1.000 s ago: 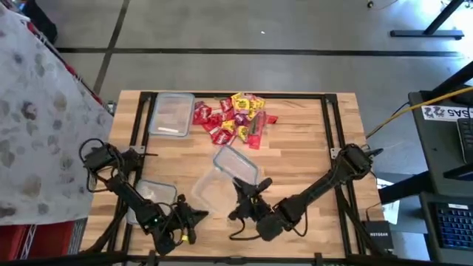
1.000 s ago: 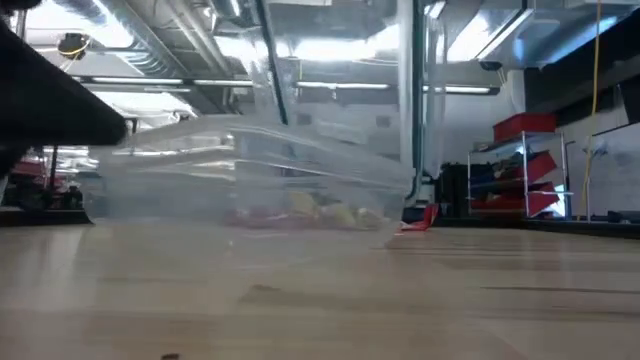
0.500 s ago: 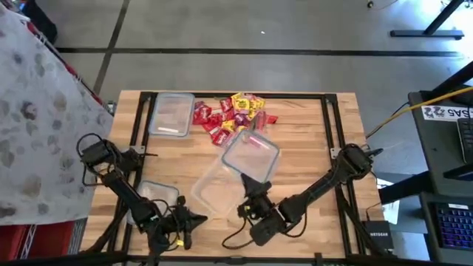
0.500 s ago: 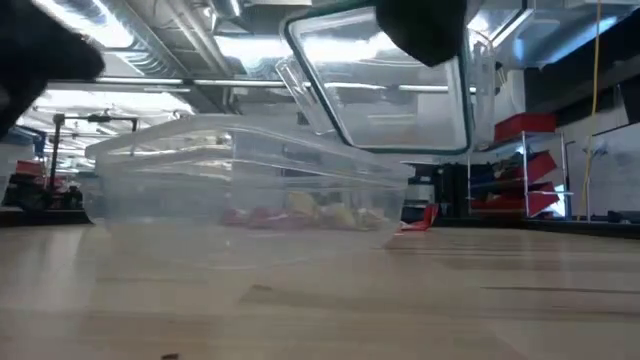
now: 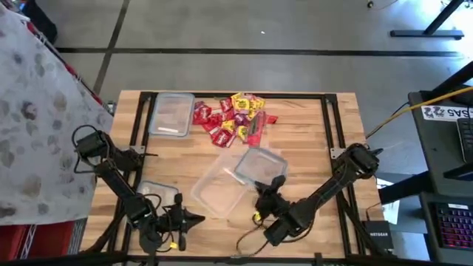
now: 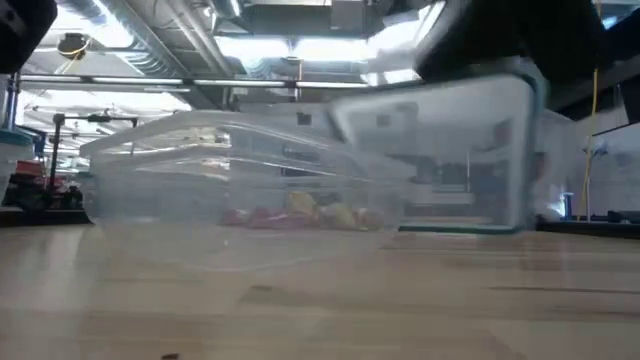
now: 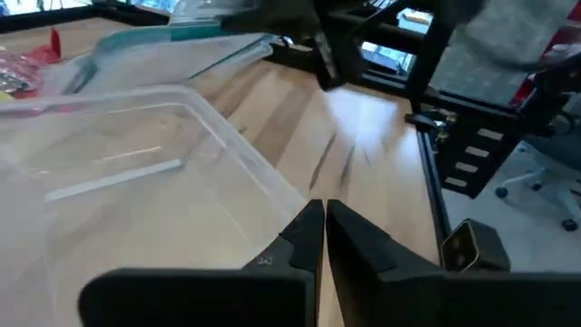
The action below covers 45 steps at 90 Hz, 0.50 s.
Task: Sort candy
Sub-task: Open the right transparent bin
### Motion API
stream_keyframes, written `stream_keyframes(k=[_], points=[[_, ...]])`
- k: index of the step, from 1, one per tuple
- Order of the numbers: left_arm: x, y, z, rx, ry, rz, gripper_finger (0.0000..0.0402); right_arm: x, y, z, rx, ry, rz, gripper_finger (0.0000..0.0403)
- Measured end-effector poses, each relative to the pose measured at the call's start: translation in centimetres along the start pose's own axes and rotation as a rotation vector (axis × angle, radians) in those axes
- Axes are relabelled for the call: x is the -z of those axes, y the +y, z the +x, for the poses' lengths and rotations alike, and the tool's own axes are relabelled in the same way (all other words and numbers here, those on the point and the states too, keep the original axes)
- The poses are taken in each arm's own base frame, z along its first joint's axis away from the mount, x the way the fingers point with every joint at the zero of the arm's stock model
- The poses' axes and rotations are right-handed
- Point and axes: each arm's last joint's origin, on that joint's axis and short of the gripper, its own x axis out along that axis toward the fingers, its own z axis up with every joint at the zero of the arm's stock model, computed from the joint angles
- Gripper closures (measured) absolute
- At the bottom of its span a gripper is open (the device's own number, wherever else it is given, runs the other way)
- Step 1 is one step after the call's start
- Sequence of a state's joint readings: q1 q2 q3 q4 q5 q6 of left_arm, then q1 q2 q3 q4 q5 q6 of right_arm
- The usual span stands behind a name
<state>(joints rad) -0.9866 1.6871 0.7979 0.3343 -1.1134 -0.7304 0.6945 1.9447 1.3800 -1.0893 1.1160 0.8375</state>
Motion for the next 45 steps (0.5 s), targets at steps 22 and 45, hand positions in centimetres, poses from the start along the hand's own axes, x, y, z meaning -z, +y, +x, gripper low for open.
stream_keyframes(k=[22, 45], points=[[-0.2, 0.4, 0.7, -0.028, -0.001, 0.006, 0.0402, 3.5, -1.6, -0.4, 0.028, 0.322, 0.05, 0.0391], [-0.3, 1.3, 1.8, -0.092, -0.003, -0.012, 0.0402, 7.5, 2.4, -0.5, -0.28, 0.506, 0.131, 0.0381]])
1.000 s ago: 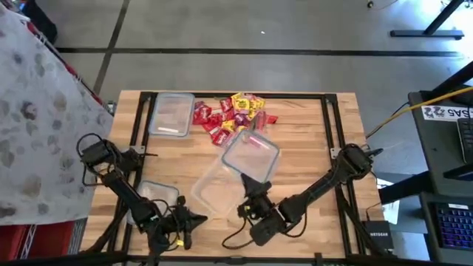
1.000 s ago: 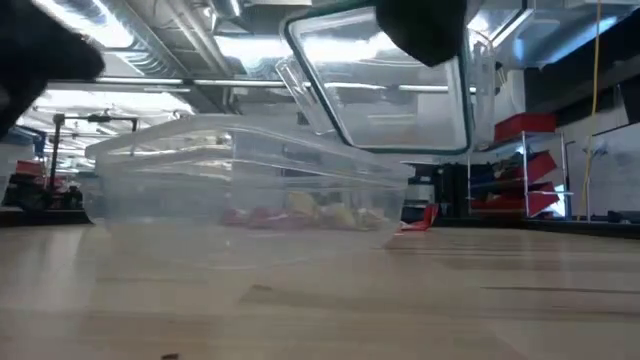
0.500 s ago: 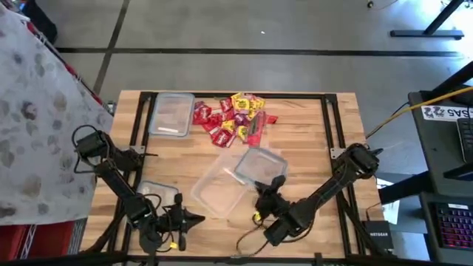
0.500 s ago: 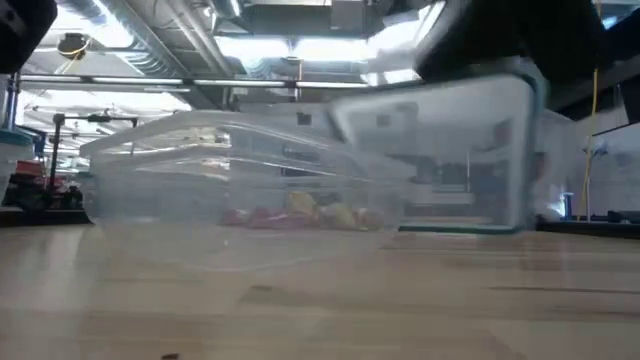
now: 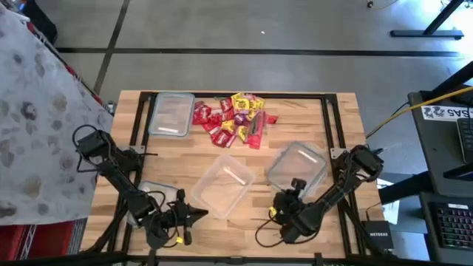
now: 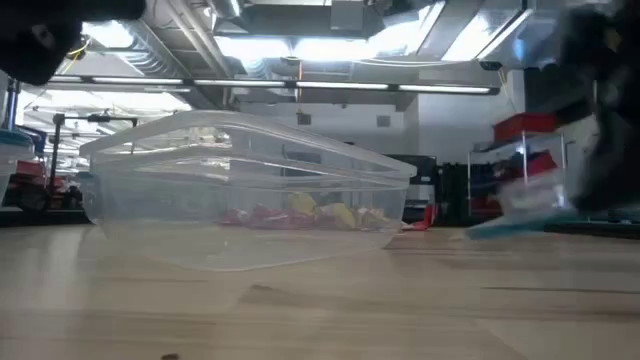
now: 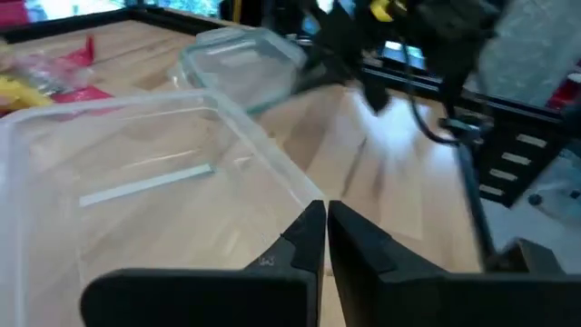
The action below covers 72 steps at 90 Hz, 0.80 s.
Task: Sort candy
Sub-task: Open the right transparent bin, then put the yellow candy into the right transparent bin
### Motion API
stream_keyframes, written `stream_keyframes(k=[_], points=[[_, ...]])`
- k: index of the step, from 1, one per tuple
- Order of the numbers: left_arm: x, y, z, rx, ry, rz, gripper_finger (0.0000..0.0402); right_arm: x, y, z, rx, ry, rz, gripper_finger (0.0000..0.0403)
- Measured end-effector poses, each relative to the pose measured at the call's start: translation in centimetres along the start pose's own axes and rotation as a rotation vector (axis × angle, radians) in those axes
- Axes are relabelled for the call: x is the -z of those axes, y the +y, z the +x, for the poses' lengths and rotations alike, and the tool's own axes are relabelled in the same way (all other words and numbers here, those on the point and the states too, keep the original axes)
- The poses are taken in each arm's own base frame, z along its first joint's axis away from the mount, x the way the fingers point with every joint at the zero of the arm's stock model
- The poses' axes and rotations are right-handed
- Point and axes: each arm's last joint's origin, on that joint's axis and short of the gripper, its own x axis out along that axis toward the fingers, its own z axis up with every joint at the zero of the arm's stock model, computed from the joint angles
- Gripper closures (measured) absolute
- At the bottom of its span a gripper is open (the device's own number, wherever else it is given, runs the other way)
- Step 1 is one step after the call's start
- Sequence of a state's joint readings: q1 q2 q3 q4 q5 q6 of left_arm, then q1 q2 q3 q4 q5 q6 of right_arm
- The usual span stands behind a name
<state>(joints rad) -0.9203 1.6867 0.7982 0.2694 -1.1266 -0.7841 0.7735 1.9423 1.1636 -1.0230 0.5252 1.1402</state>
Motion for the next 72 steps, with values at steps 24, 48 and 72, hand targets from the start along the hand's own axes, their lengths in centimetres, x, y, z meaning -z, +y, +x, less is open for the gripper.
stream_keyframes(k=[24, 48, 72], points=[[-1.0, 2.8, 1.5, -0.158, 0.039, -0.083, 0.0402, -1.1, -0.5, -1.4, -0.136, 0.105, 0.047, 0.0303], [-5.8, 6.3, 3.2, -0.274, 0.042, -0.094, 0.0402, -5.4, -4.2, -3.7, -0.126, -0.145, 0.153, 0.0222], [-6.1, 13.7, 4.5, -0.523, 0.525, -0.102, 0.0402, -9.5, -3.5, -3.2, -0.388, -0.24, 0.234, 0.0206]])
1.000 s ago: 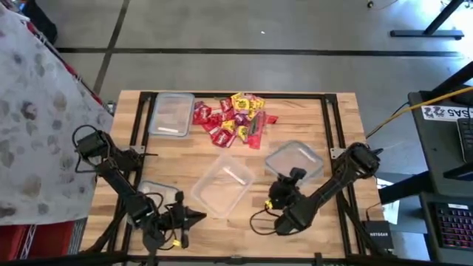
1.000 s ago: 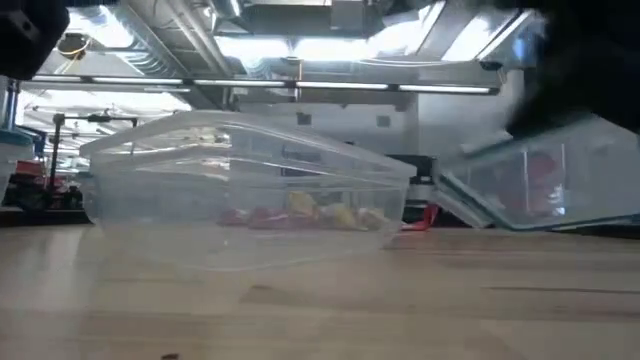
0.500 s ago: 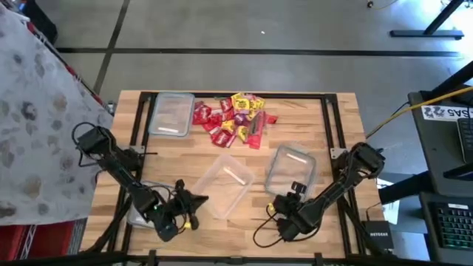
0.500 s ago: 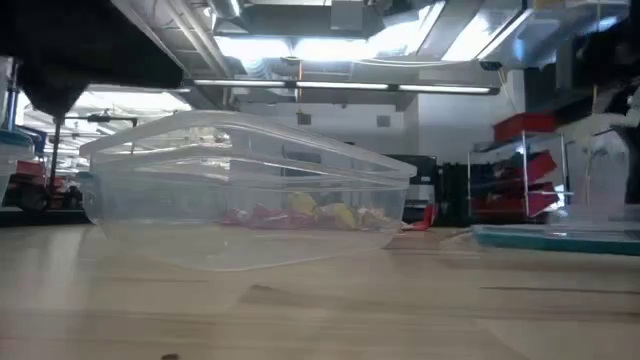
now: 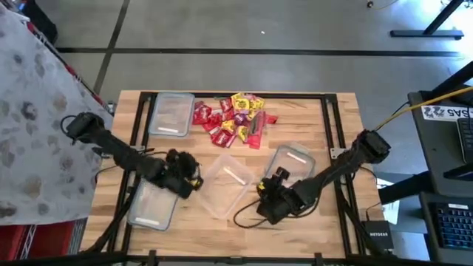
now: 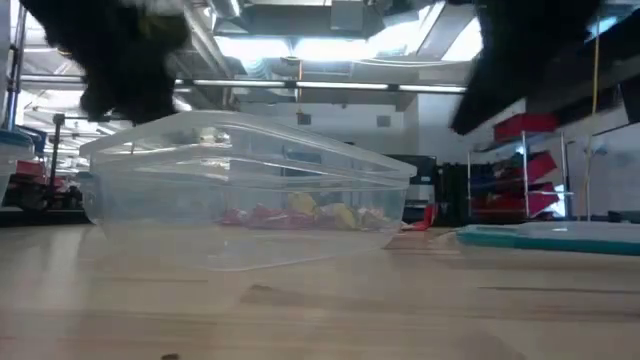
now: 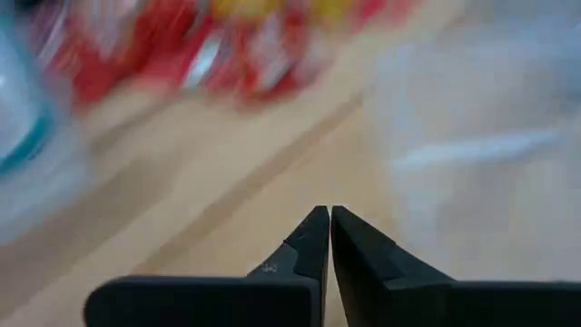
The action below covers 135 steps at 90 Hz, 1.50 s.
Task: Sort candy
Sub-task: Put the yellow candy into the right transparent bin
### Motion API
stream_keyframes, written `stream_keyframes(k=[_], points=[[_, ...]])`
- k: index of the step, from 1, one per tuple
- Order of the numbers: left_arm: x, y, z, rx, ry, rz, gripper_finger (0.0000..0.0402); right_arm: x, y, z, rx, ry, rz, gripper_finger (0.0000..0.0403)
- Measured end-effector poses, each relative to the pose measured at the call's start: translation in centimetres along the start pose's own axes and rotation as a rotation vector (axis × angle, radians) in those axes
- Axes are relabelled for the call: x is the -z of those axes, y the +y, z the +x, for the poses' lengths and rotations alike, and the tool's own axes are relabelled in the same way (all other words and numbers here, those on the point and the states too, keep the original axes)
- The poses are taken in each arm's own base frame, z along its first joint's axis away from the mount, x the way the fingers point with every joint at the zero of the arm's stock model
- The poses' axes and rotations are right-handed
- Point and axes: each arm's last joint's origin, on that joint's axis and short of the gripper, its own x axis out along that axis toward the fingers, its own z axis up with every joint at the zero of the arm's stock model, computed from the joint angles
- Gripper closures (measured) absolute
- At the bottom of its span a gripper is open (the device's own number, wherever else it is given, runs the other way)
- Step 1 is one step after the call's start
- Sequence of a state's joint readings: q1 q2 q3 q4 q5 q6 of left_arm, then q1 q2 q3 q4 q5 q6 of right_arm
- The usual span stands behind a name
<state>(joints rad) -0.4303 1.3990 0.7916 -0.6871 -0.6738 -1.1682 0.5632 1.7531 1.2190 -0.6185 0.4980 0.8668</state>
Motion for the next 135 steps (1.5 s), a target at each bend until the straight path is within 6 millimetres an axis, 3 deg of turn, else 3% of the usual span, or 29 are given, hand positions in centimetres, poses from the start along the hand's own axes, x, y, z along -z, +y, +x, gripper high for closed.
stream_keyframes(k=[9, 18, 49, 71, 108, 122, 135], points=[[0.6, 0.1, 1.2, 0.056, 0.154, 0.032, 0.0402, -1.1, 1.3, 0.0, -0.189, -0.042, 0.025, 0.0205], [1.0, -0.9, 2.0, 0.219, 0.2, 0.06, 0.0402, -1.0, 1.8, 0.3, -0.257, -0.024, 0.007, 0.0205], [1.6, -3.8, 3.1, 0.434, 0.115, 0.006, 0.0402, -0.9, -2.6, 4.8, 0.048, 0.186, 0.006, 0.0205], [1.5, -3.6, 3.5, 0.345, 0.015, 0.019, 0.0402, -1.9, -5.2, 3.0, 0.257, 0.152, 0.012, 0.0205], [0.5, -3.0, 3.8, 0.316, -0.01, 0.051, 0.0402, -2.0, -3.3, 2.1, 0.216, 0.002, 0.019, 0.0205], [-0.2, -1.4, 2.5, 0.222, -0.051, 0.042, 0.0402, -2.2, -3.2, 2.1, 0.202, -0.018, 0.039, 0.0205], [-1.2, -0.1, 0.4, 0.274, -0.049, 0.128, 0.0402, -2.3, -3.1, 2.1, 0.199, -0.039, 0.049, 0.0205]])
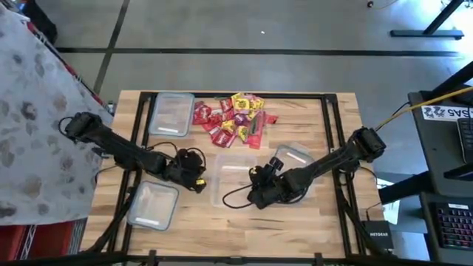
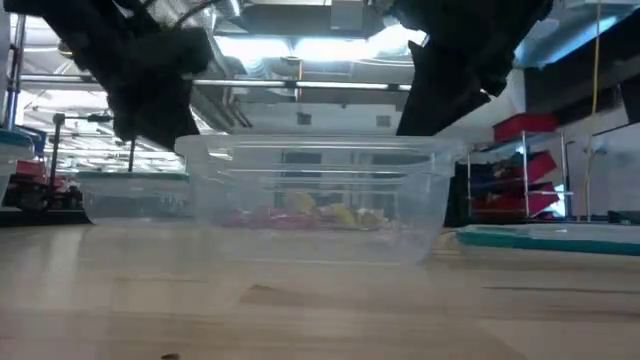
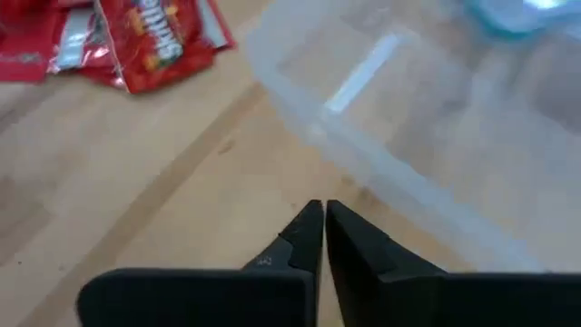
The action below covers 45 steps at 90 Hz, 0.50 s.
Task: Sort candy
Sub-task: Put the yellow candy into the right transparent bin
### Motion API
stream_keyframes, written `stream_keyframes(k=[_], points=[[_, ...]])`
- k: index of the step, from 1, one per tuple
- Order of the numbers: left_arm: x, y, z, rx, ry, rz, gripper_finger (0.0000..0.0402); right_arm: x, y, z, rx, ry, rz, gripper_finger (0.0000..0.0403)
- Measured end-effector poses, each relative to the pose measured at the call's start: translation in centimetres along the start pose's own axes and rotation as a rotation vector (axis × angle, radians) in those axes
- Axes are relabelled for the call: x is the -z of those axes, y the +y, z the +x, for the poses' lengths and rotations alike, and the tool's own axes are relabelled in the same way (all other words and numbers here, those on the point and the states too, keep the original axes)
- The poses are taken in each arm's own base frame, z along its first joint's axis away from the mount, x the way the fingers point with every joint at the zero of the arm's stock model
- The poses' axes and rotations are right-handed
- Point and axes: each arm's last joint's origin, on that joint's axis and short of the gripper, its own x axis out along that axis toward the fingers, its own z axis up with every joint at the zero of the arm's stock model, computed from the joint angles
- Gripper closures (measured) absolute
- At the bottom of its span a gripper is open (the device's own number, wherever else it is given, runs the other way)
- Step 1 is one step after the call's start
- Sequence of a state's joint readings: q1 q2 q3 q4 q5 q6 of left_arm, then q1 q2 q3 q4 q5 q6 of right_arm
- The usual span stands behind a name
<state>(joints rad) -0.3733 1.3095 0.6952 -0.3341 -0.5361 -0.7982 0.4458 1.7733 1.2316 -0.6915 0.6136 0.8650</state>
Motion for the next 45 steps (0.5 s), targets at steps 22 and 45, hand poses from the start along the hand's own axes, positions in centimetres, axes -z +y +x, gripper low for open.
stream_keyframes(k=[22, 45], points=[[-1.7, 1.2, -4.6, 0.148, -0.082, 0.097, 0.0402, -0.2, 0.2, 0.0, -0.012, -0.029, 0.015, 0.0205], [-2.3, 1.9, -6.5, 0.21, -0.139, 0.061, 0.0402, -0.4, 0.4, 0.0, -0.018, -0.055, 0.029, 0.0205]])
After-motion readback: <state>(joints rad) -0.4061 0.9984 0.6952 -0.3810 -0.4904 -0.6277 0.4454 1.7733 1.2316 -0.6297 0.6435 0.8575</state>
